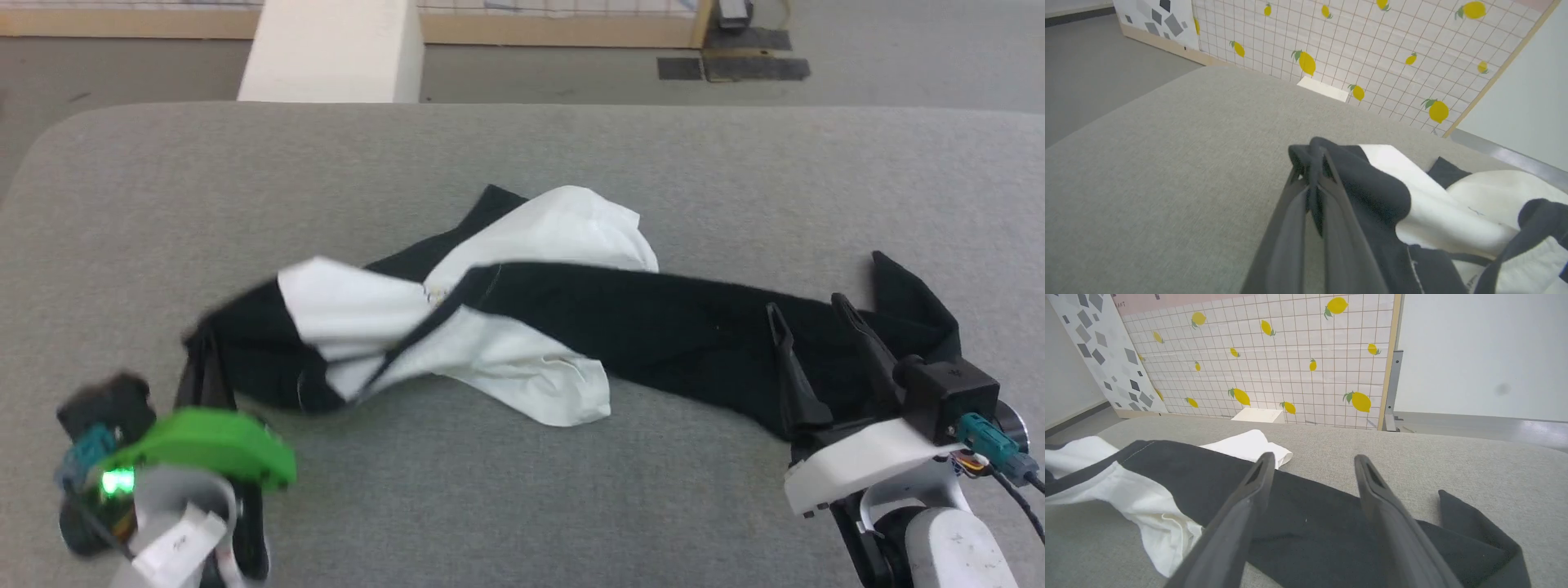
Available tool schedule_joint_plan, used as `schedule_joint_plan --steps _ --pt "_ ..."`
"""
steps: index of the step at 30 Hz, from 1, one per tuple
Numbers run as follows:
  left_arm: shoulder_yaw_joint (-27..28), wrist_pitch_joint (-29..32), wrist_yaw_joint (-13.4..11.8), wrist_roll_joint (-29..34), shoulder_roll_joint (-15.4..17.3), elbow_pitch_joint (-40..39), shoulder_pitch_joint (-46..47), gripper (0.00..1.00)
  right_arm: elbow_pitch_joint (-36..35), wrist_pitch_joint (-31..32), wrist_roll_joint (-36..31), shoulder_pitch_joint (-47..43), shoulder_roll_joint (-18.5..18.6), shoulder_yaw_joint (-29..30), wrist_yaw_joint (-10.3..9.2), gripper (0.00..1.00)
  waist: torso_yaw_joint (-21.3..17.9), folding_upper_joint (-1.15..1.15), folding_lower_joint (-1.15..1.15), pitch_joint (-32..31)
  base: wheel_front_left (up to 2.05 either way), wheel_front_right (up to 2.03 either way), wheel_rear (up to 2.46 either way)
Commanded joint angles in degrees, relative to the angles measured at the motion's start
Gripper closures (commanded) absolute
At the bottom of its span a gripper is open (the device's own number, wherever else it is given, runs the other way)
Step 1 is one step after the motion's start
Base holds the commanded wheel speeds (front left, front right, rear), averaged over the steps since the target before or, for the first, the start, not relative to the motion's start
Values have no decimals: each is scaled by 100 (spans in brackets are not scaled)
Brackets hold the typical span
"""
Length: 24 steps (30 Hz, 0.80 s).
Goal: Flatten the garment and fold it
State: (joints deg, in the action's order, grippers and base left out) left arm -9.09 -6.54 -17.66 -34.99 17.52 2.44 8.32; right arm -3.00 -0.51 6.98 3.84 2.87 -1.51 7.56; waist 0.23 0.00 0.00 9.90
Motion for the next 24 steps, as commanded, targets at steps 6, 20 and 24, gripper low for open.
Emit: schedule_joint_plan --steps 6,20,24 --pt "-85 897 -21 -755 -184 129 -956 0 8 272 -225 -58 1 -44 -8 0 331 0 0 -146 0 0 0" --pt "189 -684 422 -329 -282 192 -756 0 929 1970 -422 556 12 649 -8 0 773 0 0 -26 0 0 0" --pt "238 -828 524 89 -430 29 -612 0 1078 2303 248 614 4 749 -8 0 841 0 0 78 0 0 0"
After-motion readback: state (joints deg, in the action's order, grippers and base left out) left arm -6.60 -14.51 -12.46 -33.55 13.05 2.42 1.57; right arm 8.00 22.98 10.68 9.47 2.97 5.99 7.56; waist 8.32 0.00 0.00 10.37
